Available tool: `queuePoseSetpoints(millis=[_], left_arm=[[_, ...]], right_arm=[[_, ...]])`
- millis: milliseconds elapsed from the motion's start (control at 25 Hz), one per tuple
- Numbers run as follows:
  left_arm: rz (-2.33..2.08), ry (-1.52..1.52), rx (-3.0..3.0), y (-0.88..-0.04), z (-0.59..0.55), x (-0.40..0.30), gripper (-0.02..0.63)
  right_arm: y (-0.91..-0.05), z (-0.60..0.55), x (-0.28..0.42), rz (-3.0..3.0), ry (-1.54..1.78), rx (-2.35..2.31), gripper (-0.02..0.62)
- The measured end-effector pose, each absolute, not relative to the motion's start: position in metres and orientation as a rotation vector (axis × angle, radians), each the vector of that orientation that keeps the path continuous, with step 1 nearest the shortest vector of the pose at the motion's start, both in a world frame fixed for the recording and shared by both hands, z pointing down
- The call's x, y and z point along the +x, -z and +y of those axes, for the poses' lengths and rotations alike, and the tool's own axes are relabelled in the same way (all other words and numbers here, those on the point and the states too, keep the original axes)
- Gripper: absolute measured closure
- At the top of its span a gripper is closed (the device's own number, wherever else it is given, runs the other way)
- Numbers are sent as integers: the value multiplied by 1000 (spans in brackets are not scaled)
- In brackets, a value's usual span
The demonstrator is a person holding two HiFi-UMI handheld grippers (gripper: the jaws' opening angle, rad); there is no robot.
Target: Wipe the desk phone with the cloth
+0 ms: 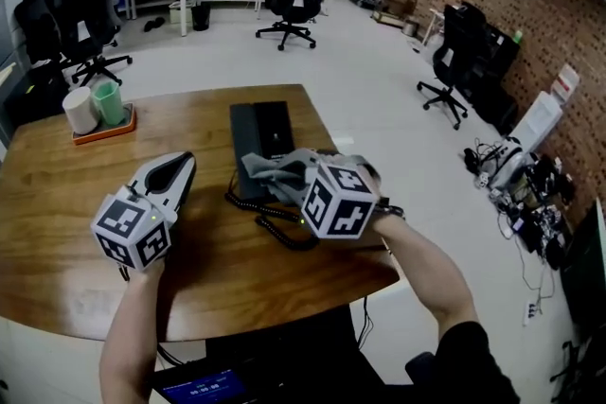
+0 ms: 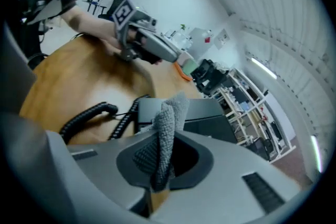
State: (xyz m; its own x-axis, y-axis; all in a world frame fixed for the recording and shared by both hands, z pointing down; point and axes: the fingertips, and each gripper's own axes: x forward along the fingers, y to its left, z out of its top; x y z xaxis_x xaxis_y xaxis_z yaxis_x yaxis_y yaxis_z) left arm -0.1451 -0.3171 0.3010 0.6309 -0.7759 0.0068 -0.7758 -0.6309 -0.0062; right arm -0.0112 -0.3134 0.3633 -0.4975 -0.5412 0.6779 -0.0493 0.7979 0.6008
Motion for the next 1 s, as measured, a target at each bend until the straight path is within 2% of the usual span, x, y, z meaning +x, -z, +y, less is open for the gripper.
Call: queuePoseSetpoints(millis=[160, 400, 600, 1000], left_arm=[[1342, 26, -2833, -303, -317, -145, 597], [1368, -14, -2851, -305, -321, -153, 597], [1382, -34, -2854, -309, -318, -153, 597], [1357, 9, -2849, -304, -317, -150, 597]], right_arm=[[-364, -298, -2, -2009, 608, 332, 569], [-283, -420, -9, -2180, 566, 886, 569], [-299, -462, -14, -2104, 528, 938, 569], [-354, -335, -5, -2044, 647, 552, 569]])
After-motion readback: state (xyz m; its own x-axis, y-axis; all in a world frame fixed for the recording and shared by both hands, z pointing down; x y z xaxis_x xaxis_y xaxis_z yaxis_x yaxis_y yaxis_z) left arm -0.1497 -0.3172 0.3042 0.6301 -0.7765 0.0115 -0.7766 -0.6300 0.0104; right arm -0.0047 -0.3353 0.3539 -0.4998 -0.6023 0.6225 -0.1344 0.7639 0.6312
